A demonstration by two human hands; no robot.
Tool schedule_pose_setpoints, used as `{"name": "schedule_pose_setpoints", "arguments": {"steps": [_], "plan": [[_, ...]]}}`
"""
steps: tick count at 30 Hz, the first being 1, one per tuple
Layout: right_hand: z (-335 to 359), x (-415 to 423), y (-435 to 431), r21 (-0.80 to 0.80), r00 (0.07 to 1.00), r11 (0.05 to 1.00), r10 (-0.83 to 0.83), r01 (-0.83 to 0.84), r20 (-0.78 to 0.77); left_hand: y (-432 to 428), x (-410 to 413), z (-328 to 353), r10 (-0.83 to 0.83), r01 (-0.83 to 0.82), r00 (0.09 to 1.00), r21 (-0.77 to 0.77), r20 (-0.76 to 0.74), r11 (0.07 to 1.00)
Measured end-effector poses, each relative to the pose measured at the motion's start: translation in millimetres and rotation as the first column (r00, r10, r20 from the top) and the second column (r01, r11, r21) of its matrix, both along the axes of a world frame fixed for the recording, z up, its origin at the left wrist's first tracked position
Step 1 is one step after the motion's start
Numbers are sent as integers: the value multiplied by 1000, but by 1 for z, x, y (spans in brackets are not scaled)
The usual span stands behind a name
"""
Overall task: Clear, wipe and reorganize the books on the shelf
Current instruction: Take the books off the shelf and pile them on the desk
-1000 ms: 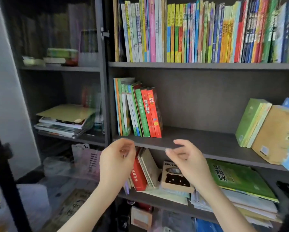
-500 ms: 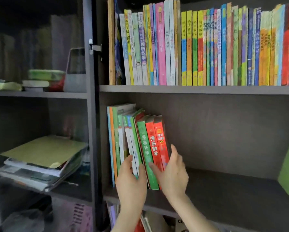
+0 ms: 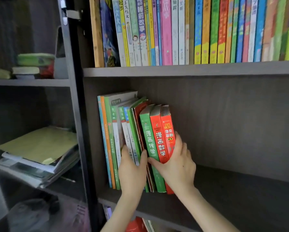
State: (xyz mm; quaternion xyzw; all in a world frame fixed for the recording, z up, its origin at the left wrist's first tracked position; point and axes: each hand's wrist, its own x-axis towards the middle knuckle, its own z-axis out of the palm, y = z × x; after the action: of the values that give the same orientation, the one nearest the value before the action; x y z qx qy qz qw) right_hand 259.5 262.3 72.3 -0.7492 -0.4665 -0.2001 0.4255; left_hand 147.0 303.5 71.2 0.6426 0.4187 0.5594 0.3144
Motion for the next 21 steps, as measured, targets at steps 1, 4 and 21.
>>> {"name": "schedule_pose_setpoints", "arguments": {"steps": [1,4,21], "plan": [[0,4,-4,11,1000,1000,5,-5,4,2,1,1,-1,1,1000,2,10,1000],[-1,21,-19,64,999,997,-38,37,11,6,5,0,3,-3,1000,22,-23,1000],[1,9,1,146,960,954,-243,262,-140,4,51,9,159,-154,982,55,-101,987]]}}
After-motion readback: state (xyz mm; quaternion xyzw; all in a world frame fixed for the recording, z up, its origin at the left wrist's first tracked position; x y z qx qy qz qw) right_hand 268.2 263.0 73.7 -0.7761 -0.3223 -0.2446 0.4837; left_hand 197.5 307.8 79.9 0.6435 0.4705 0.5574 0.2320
